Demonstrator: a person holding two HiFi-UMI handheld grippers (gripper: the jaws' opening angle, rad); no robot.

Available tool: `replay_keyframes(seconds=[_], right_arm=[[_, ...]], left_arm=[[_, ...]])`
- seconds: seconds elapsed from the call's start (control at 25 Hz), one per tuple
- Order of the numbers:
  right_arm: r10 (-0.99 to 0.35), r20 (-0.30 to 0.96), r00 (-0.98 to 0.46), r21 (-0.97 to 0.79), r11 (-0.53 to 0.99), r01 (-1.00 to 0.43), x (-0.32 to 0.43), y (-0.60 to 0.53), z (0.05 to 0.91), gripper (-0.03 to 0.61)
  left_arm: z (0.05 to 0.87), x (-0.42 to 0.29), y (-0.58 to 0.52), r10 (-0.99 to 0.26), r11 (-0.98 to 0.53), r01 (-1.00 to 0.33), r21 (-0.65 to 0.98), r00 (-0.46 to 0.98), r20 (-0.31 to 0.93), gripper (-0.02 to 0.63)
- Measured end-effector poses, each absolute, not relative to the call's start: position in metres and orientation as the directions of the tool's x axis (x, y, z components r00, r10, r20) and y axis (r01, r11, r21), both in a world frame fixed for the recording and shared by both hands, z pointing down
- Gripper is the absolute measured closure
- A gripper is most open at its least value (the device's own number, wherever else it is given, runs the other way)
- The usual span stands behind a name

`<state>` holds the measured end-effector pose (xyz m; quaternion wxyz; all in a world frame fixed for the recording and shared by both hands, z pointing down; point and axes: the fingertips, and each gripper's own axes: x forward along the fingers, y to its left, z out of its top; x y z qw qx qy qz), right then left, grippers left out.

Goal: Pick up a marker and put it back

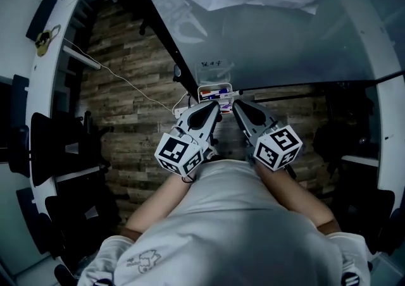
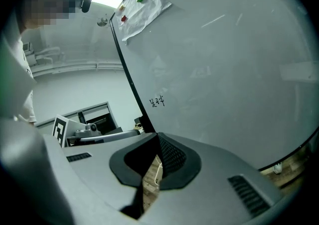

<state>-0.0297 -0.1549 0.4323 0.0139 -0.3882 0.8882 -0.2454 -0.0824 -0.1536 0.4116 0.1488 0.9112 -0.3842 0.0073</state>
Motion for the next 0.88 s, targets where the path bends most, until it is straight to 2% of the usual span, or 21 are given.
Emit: replay_keyframes(seconds=[0.36,0.88], right_arm=[[-0.762,0.178,-0.623,-0.464,0.493,-0.736,-0.023,-0.162,0.439,0.566],[-0.741,0.224,-0.633,-0.522,0.458,-0.72,0.005,-0.193,0.464,0.566]], left_arm=[[0.428,-0.076,-0.169,-0.615,-0.719,-0.629,0.296,0.774,0.151,0.609],[0.445,-0.054,-0.192,-0.626,-0.683,-0.658,0.316,0.751,0.21,0.609]])
